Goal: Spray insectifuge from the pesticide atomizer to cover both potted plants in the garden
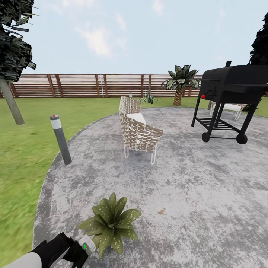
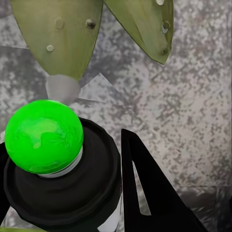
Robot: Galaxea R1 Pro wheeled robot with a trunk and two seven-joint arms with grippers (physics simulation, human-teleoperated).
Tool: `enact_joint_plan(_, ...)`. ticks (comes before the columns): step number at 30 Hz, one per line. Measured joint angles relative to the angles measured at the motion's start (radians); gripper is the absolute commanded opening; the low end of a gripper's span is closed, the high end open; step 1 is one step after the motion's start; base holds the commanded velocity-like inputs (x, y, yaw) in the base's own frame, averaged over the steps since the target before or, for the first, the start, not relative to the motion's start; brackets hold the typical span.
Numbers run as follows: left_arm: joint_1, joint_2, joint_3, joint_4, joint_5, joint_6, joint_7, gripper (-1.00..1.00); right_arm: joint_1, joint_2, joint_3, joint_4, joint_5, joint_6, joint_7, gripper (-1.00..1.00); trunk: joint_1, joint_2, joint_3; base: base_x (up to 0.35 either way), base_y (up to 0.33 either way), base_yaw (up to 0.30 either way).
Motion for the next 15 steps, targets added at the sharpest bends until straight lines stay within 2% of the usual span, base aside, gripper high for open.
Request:
enact_joint_plan(4,0.0,0.0,0.003,0.001,0.002,0.0,0.001,-1.0,0.0,0.0,0.0,0.002,-0.001,0.0,0.0,1.0,0.0,0.0,0.0,0.0,0.03,0.0)
enact_joint_plan(10,0.0,0.0,0.002,0.003,0.002,0.005,0.0,-1.0,0.0,0.001,-0.003,-0.002,0.0,-0.008,0.0,1.0,0.0,0.0,0.0,0.083,0.253,-0.002)
enact_joint_plan(15,0.0,-0.001,0.0,0.004,0.0,0.006,-0.002,-1.0,0.0,0.001,-0.003,-0.003,0.0,-0.009,0.0,1.0,0.0,0.0,0.0,0.169,0.256,-0.219)
